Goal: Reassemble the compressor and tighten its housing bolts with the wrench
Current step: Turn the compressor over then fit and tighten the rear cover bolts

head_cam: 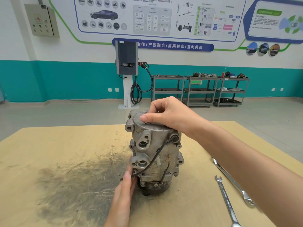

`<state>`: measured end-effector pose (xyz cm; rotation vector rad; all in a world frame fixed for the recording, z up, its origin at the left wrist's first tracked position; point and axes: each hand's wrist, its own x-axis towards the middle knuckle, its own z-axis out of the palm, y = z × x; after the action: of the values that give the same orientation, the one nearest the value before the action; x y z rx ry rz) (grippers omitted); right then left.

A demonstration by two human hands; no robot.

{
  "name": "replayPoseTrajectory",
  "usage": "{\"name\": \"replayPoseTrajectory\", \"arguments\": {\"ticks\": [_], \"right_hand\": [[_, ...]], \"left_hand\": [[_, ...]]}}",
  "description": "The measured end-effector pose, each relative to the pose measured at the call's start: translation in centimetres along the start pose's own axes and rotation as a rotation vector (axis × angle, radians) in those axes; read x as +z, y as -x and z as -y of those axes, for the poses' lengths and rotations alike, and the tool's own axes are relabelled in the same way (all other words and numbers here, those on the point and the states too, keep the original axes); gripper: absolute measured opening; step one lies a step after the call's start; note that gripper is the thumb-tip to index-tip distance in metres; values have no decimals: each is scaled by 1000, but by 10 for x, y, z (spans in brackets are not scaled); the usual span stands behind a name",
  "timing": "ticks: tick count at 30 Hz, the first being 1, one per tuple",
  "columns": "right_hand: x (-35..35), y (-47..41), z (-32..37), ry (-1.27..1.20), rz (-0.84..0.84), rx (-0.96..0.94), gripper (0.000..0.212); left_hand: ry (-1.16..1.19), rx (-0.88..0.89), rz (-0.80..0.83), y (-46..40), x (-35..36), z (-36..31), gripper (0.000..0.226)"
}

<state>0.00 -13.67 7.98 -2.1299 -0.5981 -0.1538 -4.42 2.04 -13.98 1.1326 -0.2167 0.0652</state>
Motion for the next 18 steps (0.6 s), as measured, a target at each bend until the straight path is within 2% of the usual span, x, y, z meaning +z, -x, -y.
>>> {"name": "replayPoseTrajectory", "arguments": {"ticks": [2, 5, 8, 10, 13, 15, 18], "right_hand": [[-6, 3, 0, -10, 66, -2, 4], [-10, 2, -2, -4, 104, 6, 10], [-4, 0, -1, 0, 44, 26, 11], [1, -1, -1, 20, -8, 14, 22], [2, -1, -3, 18, -38, 3, 28], [-1, 0, -2, 3, 1, -8, 19], [-7, 3, -1, 3, 74, -6, 5]], "left_hand": [[-3, -9, -23, 0, 0, 0, 89], [-17, -9, -17, 0, 0, 0, 88], [-8, -11, -21, 0, 0, -1, 89], [-7, -16, -19, 0, 0, -1, 86], [4, -27, -13, 0, 1, -1, 72], [17, -35, -11, 1, 2, -2, 69], [16, -21, -27, 1, 3, -3, 87]]}}
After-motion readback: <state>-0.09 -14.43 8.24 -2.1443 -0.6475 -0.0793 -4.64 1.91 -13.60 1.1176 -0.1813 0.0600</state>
